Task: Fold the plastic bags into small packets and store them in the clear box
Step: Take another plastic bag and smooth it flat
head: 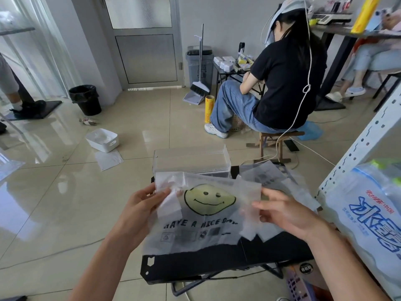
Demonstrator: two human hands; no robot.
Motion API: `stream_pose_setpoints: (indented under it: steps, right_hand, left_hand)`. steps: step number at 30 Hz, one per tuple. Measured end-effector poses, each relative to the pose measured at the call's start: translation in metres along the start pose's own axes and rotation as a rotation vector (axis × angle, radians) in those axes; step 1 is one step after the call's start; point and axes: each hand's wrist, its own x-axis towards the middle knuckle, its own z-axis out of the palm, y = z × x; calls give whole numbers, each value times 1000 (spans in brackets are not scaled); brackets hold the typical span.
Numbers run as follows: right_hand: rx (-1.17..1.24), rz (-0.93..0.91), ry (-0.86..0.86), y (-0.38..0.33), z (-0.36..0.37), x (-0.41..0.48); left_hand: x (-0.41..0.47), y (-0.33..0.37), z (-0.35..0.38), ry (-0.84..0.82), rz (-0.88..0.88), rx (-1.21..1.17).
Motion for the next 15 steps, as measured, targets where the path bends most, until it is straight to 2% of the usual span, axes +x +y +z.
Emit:
stream_pose_setpoints:
  steps: [5,7,12,15]
  right_hand:
    - [91,-97,166,-6,3,4]
    - [74,-93,191,-5,1,5]
    - [64,-99,298,-6,-3,5]
    - [97,-103,302,-8,-1,5]
  left_hand:
    - [2,0,-2,-55,-136,-125]
    - [2,-2,-4,-94,-155,-42]
    - [2,-9,-5,-12,-97,131]
    - [-1,-8,2,-35,-61,214]
